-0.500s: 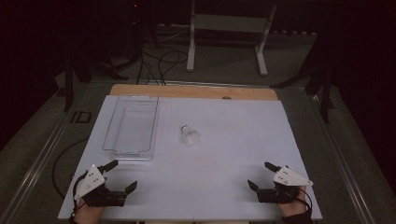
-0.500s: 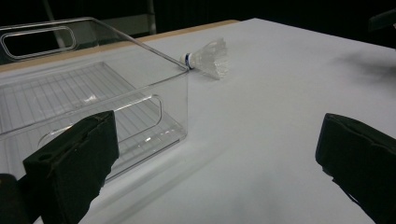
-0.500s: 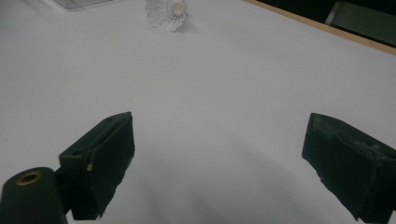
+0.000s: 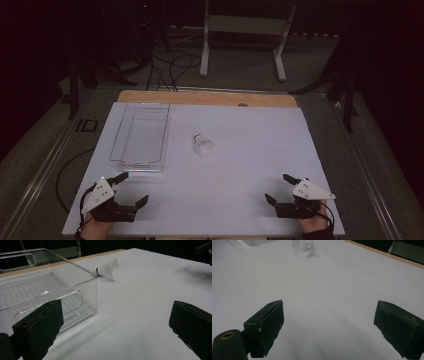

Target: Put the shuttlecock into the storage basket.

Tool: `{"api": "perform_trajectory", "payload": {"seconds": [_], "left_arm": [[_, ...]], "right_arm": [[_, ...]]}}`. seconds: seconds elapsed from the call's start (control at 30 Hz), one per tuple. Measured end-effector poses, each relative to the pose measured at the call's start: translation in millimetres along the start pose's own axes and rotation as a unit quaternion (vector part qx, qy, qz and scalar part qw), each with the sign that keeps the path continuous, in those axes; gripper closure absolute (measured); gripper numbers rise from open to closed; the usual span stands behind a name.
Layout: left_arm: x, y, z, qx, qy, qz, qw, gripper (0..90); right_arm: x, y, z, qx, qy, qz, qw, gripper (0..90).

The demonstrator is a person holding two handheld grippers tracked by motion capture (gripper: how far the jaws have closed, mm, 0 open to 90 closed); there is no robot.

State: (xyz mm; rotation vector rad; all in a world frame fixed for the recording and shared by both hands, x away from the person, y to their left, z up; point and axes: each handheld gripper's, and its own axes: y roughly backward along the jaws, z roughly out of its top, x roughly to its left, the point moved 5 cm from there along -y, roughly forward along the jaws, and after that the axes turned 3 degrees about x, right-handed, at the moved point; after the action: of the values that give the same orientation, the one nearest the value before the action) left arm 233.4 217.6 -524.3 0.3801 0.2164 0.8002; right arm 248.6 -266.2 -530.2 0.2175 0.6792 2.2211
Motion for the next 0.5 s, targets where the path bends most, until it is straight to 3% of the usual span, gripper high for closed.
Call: {"api": "perform_trajectory", "payload": {"seconds": [0.5], "left_arm": [[-0.4, -0.4, 0.7, 0.001, 0.004, -0.004, 1.0000, 0.2]], "right_arm": [[1.2, 0.6, 0.6, -0.002, 0.003, 0.009, 1.0000, 11.3]]}}
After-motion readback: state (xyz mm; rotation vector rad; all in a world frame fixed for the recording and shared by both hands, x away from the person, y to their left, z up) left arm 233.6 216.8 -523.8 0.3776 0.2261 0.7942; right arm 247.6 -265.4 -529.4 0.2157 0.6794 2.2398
